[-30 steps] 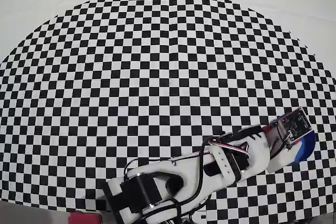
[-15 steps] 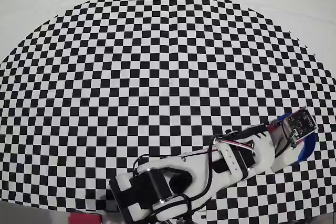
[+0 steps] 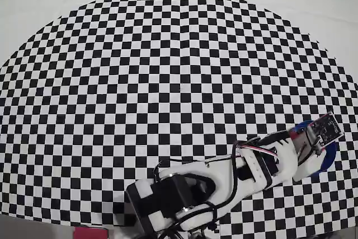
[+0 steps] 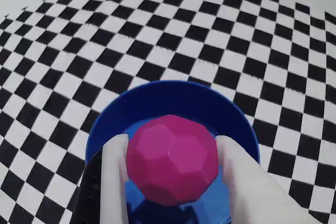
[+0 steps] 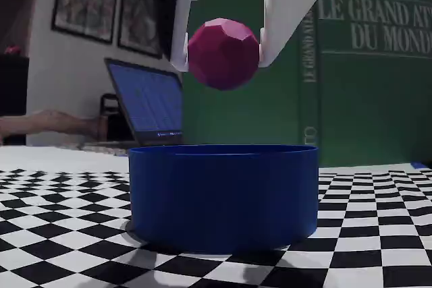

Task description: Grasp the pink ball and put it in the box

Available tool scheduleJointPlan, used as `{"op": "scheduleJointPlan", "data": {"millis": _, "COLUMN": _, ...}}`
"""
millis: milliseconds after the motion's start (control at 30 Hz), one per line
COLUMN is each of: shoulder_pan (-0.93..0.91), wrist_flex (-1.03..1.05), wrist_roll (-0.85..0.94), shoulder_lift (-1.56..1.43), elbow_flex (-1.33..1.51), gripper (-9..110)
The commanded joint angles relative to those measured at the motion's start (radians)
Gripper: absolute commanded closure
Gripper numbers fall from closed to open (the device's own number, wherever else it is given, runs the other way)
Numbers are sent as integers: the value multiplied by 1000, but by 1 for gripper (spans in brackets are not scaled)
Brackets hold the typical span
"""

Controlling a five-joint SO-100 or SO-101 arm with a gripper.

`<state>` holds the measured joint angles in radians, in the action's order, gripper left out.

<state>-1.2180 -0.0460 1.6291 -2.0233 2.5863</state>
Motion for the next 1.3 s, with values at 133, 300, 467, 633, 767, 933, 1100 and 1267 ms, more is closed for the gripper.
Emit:
{"op": "scheduleJointPlan", "data": {"millis": 133, "shoulder_pan": -12, "wrist_flex": -15, "wrist_roll": 8, "shoulder_lift": 51, "elbow_flex": -77, "gripper": 101}}
{"op": "scheduleJointPlan", "data": {"millis": 300, "shoulder_pan": -12, "wrist_flex": -17, "wrist_roll": 8, "shoulder_lift": 89, "elbow_flex": -104, "gripper": 101}}
{"op": "scheduleJointPlan", "data": {"millis": 467, "shoulder_pan": -12, "wrist_flex": -18, "wrist_roll": 8, "shoulder_lift": 117, "elbow_flex": -124, "gripper": 101}}
{"op": "scheduleJointPlan", "data": {"millis": 633, "shoulder_pan": -12, "wrist_flex": -20, "wrist_roll": 8, "shoulder_lift": 143, "elbow_flex": -141, "gripper": 101}}
{"op": "scheduleJointPlan", "data": {"millis": 767, "shoulder_pan": -12, "wrist_flex": -20, "wrist_roll": 8, "shoulder_lift": 166, "elbow_flex": -153, "gripper": 101}}
{"op": "scheduleJointPlan", "data": {"millis": 933, "shoulder_pan": -12, "wrist_flex": -20, "wrist_roll": 8, "shoulder_lift": 196, "elbow_flex": -176, "gripper": 101}}
{"op": "scheduleJointPlan", "data": {"millis": 1100, "shoulder_pan": -12, "wrist_flex": -20, "wrist_roll": 8, "shoulder_lift": 213, "elbow_flex": -193, "gripper": 101}}
{"op": "scheduleJointPlan", "data": {"millis": 1267, "shoulder_pan": -12, "wrist_flex": -21, "wrist_roll": 8, "shoulder_lift": 235, "elbow_flex": -207, "gripper": 101}}
